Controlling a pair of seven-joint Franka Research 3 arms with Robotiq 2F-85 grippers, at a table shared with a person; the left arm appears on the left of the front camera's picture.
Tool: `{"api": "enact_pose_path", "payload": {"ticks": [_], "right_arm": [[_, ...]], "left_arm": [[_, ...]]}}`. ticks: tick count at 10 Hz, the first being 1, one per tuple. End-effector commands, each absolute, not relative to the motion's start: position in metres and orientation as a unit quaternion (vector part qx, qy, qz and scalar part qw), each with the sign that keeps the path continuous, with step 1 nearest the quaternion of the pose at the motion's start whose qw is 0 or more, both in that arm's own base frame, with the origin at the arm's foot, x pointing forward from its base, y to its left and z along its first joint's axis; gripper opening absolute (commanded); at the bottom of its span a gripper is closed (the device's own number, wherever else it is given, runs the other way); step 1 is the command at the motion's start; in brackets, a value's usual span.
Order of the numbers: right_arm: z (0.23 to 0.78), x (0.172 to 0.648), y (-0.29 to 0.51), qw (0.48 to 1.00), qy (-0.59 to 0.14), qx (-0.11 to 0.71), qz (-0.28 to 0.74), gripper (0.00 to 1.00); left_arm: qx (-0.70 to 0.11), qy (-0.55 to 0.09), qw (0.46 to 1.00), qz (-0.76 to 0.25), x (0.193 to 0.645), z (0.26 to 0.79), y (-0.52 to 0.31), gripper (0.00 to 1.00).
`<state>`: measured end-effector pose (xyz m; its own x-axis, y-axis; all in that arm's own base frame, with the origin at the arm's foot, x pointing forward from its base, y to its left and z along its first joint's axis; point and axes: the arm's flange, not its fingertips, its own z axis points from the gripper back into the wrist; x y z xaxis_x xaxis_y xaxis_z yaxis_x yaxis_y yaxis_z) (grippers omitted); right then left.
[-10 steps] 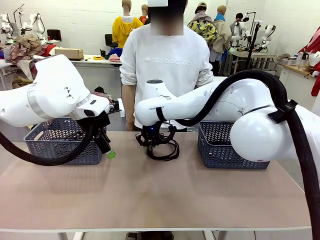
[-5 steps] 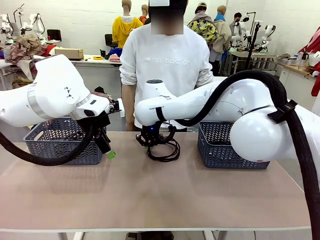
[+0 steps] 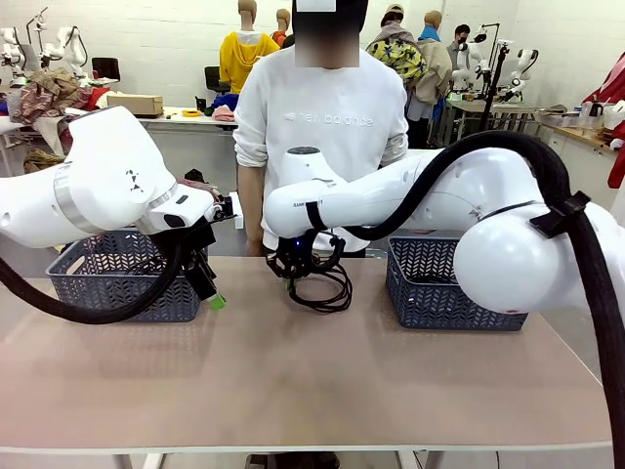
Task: Organize the cables according to human instructions.
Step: Pick up a bundle of cables and place it in the basket indicated by the human.
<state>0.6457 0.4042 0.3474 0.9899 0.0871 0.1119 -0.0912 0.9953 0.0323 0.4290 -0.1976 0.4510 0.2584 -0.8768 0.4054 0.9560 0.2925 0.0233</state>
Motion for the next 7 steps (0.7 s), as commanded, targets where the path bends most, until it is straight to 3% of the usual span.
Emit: {"api": "enact_pose_path", "payload": {"ticks": [1, 7], "right_arm": [[0.381, 0.640, 0.396, 0.994, -0.056, -0.013, 0.096, 0.00], [0.487, 0.622, 0.316, 0.921, -0.005, -0.067, 0.383, 0.00]], "left_arm": [[-0.113, -0.175, 0.786, -0.582, 0.429, 0.451, -0.195, 1.00], [-0.113, -0.175, 0.786, -0.582, 0.429, 0.451, -0.195, 1.00]]}}
